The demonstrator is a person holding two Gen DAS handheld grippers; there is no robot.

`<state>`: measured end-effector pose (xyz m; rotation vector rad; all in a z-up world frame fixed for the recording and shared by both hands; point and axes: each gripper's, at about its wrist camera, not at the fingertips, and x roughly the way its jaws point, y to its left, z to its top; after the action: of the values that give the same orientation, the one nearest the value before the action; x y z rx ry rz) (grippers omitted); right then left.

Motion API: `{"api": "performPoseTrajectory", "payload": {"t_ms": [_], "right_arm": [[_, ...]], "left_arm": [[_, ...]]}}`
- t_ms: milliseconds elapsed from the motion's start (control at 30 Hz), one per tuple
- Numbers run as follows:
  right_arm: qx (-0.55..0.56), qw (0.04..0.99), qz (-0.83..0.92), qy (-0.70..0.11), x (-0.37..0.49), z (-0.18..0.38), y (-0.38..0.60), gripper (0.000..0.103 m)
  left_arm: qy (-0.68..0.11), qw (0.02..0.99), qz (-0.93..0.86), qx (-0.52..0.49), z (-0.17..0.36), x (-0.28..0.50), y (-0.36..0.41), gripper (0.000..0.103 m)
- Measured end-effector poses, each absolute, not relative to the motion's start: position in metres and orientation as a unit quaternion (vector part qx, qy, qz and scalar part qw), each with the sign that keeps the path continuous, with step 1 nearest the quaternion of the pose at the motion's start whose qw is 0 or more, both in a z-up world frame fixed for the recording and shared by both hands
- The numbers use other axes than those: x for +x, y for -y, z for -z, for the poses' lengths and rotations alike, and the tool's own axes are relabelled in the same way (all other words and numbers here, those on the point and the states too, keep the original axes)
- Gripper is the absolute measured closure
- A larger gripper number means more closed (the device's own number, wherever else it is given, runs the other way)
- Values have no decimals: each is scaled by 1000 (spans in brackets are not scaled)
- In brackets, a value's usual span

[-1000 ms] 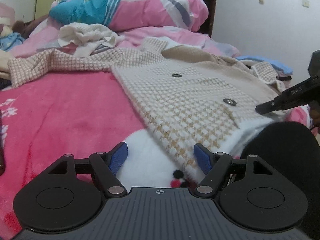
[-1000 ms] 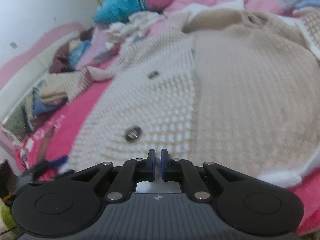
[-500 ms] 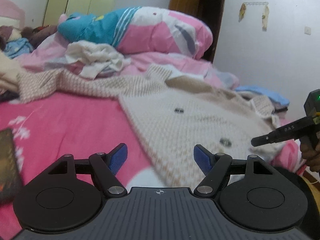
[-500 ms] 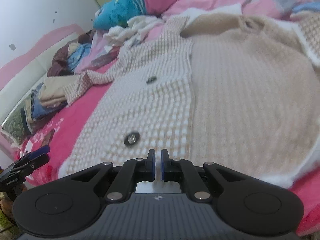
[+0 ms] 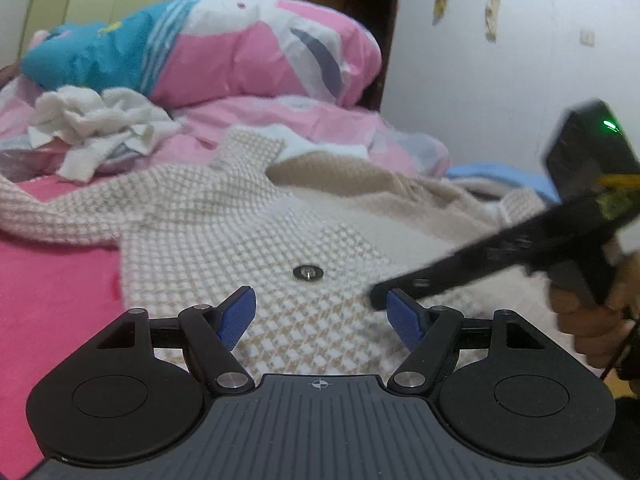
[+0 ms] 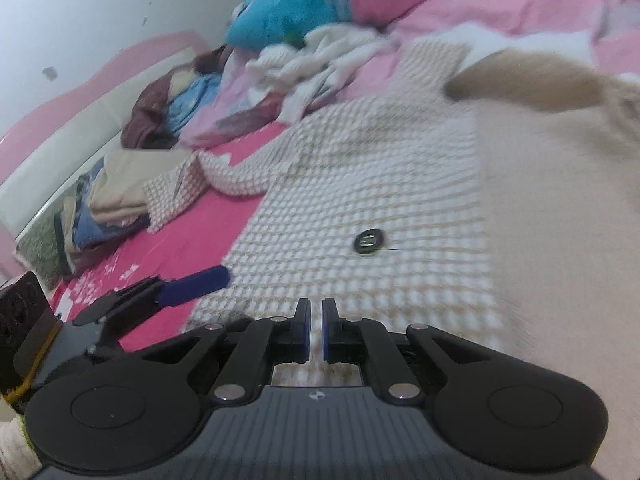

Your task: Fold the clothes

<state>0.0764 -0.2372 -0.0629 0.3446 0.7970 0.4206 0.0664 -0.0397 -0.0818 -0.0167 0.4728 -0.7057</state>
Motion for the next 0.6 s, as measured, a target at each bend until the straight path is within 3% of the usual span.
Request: {"api": "performPoseTrajectory", "payload": {"t_ms": [267,433,600], "right_arm": [[279,883,-105,-362,71,81,332,102],[261,886,-147,-353,71,62,311,98],[246,865,-177,-400,102,79,280,99]], "left_arm": [[-285,894,341,-64,98,82,27,30],[-285,894,342,-55,96,82,30,30],[-284,896,339,-50,94,84,31,30]]}}
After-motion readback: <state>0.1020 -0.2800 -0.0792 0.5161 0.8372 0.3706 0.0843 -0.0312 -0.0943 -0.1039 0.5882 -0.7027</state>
